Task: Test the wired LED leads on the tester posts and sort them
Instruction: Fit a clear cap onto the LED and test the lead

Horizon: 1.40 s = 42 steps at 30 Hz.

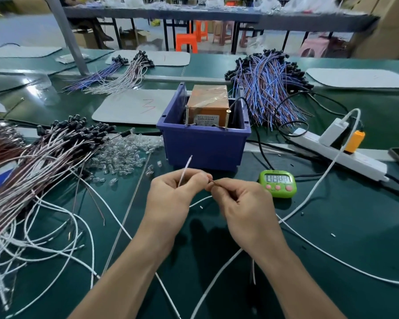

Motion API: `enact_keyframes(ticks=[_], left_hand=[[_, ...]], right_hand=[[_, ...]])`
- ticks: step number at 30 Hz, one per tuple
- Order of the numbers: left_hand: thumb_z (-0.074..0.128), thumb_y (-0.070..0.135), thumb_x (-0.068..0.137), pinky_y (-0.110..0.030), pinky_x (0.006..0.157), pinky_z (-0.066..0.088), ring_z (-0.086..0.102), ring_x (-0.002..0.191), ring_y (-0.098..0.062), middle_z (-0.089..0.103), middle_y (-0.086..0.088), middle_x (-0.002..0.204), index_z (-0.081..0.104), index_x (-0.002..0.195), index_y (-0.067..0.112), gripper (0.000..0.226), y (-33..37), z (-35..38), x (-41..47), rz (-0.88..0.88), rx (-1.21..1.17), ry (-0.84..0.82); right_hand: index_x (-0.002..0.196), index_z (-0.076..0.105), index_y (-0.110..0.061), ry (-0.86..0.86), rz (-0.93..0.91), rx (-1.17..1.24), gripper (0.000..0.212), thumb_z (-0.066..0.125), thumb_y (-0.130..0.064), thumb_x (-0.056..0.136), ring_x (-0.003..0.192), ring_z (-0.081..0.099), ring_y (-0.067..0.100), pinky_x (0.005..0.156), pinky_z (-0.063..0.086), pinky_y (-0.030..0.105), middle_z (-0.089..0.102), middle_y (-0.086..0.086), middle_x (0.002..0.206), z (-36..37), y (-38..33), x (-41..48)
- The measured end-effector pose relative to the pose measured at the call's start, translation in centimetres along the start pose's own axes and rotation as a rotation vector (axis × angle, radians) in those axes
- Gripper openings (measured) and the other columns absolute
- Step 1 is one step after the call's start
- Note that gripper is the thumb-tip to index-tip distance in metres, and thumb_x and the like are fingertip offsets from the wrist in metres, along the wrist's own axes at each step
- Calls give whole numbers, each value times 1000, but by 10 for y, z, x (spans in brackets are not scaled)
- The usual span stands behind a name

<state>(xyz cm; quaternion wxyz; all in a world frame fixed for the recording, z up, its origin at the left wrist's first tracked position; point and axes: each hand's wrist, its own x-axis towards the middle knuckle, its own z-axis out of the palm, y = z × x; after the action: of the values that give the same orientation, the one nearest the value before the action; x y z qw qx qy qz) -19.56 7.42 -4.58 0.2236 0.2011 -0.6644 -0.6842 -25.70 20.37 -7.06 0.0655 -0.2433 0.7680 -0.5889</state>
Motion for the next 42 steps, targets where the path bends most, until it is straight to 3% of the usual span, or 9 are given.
enact_keyframes(ticks=[5, 12, 16, 22, 24, 27, 31, 35, 42], left_hand=[[73, 4, 87, -5, 51, 40, 56, 48, 3, 66, 11, 56, 79, 68, 15, 22, -4, -2, 1, 13, -1, -15], [78, 13, 84, -31, 68, 46, 55, 70, -19, 66, -29, 85, 82, 78, 26, 15, -8, -6, 4, 9, 133, 30], [81, 14, 82, -12, 59, 46, 57, 63, -5, 72, -10, 71, 82, 74, 29, 17, -12, -7, 6, 26, 105, 99], [73, 20, 88, -10, 55, 41, 49, 51, 3, 56, 19, 53, 79, 74, 29, 18, -13, -4, 7, -57, 48, 95], [55, 38, 89, -25, 65, 38, 41, 55, -7, 43, 16, 54, 79, 85, 30, 25, -11, -5, 5, -85, 64, 43], [37, 34, 83, -31, 65, 31, 31, 60, -12, 41, 9, 59, 75, 92, 20, 42, -8, -10, 7, -34, 57, 51], [45, 15, 101, -21, 63, 41, 48, 60, -10, 58, 7, 59, 77, 93, 25, 35, -2, -21, 18, 46, 141, 103], [45, 14, 108, -39, 78, 55, 74, 66, -11, 78, 9, 75, 60, 100, 30, 23, 1, -28, 32, 65, 249, 157], [71, 29, 95, -27, 59, 52, 70, 51, -9, 73, 9, 61, 69, 75, 21, 21, 15, -16, 50, 48, 295, 332]], right_hand=[[95, 80, -31, -6, -30, -78, 18, 65, -21, 98, 48, 46, 3, 49, 32, 11, 58, -16, 53, -1, -2, 0], [79, 67, -24, 4, 43, 60, 18, 59, -38, 88, 48, 41, 8, 47, 34, 27, 55, -3, 53, -1, -4, 0], [84, 67, -25, 1, 79, 104, 14, 57, -33, 89, 49, 45, 7, 51, 36, 28, 64, 3, 62, -2, -3, 3], [81, 68, -25, -7, 79, 104, 14, 59, -27, 92, 47, 49, 10, 52, 39, 31, 67, 4, 62, -1, -3, 4], [80, 67, -23, 15, 87, 179, 18, 59, -20, 95, 44, 46, 14, 47, 37, 30, 66, 6, 61, -2, -5, 4], [77, 66, -21, 64, 110, 298, 25, 58, -10, 99, 40, 40, 15, 40, 32, 24, 63, 9, 58, -5, -9, 8], [75, 67, -24, 117, 78, 287, 28, 59, -11, 99, 40, 40, 14, 41, 32, 25, 62, 5, 56, -9, -15, 19], [74, 70, -25, 181, 36, 297, 21, 64, -18, 93, 39, 40, 12, 40, 33, 23, 63, 3, 54, -16, -20, 33], [71, 70, -23, 257, -10, 259, 17, 64, -28, 86, 38, 41, 13, 41, 32, 24, 65, 5, 54, -25, -27, 60]])
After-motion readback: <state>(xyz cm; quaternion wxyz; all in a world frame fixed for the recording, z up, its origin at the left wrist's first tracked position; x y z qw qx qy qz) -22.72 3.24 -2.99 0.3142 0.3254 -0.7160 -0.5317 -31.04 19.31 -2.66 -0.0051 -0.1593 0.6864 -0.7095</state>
